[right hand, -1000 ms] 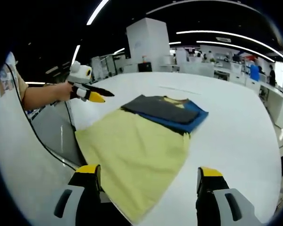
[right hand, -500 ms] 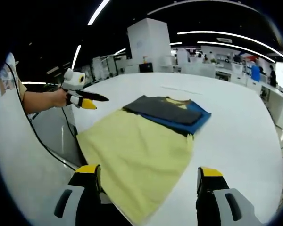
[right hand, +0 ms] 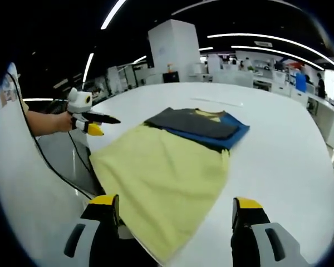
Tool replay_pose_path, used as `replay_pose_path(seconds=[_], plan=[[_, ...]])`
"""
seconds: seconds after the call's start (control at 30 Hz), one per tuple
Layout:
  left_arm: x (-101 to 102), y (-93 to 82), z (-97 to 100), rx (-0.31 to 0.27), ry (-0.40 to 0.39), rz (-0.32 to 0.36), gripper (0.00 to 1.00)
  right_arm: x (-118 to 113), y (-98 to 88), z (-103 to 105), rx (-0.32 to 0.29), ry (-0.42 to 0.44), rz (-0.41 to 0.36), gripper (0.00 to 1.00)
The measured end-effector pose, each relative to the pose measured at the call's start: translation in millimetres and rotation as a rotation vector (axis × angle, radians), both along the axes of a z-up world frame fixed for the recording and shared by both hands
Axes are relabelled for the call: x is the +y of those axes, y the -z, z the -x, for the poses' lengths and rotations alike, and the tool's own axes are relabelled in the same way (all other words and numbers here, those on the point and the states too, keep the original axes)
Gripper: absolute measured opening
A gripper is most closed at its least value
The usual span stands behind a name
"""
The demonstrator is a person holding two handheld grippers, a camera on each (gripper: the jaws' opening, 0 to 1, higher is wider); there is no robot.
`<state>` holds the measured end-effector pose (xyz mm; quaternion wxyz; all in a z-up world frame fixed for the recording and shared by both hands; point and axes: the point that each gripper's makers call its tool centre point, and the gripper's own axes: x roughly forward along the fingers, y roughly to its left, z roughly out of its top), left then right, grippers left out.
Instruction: Fold the garment on the visible template until the final outline fits inside the template.
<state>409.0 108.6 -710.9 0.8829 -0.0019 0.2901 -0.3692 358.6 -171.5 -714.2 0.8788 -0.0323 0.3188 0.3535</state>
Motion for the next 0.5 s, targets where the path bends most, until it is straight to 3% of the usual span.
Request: replay_pose_path(seconds=[0.33, 0.5], plan=[[9.6, 10.5, 17.0, -0.002, 0.031, -0.020, 0.85, -4.9, 13.4, 6.8, 0.018, 0.002, 0.003, 0.80], [13.4, 16.0, 25.1, -0.011, 0.045, -0.036, 0.82, -7.4, 20.9, 11.9, 0.011, -0.019, 0.027, 0.72]])
